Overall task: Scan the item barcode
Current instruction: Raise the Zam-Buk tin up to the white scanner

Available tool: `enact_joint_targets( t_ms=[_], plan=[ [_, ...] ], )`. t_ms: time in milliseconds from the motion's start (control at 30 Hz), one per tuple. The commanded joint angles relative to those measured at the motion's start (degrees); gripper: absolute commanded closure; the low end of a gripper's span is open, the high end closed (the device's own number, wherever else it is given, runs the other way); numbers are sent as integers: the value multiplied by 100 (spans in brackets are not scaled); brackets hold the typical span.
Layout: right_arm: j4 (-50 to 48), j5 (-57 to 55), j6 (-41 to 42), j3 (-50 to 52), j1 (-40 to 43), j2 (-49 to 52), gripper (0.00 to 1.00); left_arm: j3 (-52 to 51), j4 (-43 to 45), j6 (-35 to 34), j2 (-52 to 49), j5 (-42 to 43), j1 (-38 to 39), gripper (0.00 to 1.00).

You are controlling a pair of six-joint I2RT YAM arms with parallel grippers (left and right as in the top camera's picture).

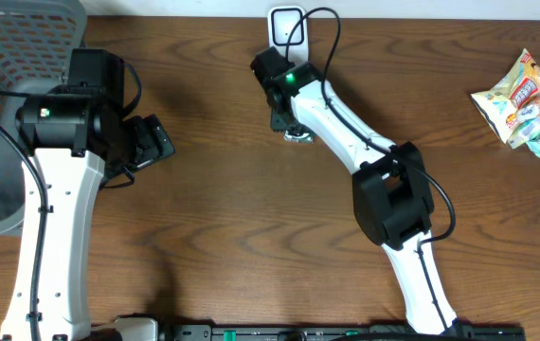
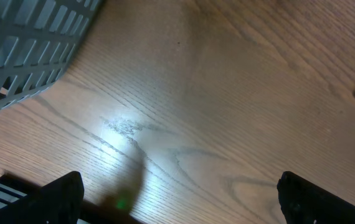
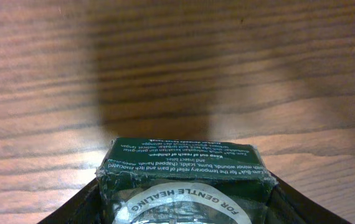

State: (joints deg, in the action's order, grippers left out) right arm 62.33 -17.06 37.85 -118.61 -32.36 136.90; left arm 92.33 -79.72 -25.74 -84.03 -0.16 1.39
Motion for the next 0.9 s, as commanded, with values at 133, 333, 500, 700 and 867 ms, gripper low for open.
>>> enact_joint_targets(
  t_ms=[133,333,500,700,867],
  plan=[
    [24,-227,-133,249,72,15,40,7,-37,-52,-31,-35,-4,2],
    [7,-188,-404,249,160,15,32,7,-37,-52,-31,-35,-4,2],
    [-85,-186,-584,240,254,13,24,7,-37,-52,-31,-35,-2,2],
    [101,575,-1060,-46,417,13,14,7,-37,-52,-31,-35,-4,2],
    [-289,1248,-1915,-162,564,13,12,7,-37,-52,-31,-35,-4,3]
  ],
)
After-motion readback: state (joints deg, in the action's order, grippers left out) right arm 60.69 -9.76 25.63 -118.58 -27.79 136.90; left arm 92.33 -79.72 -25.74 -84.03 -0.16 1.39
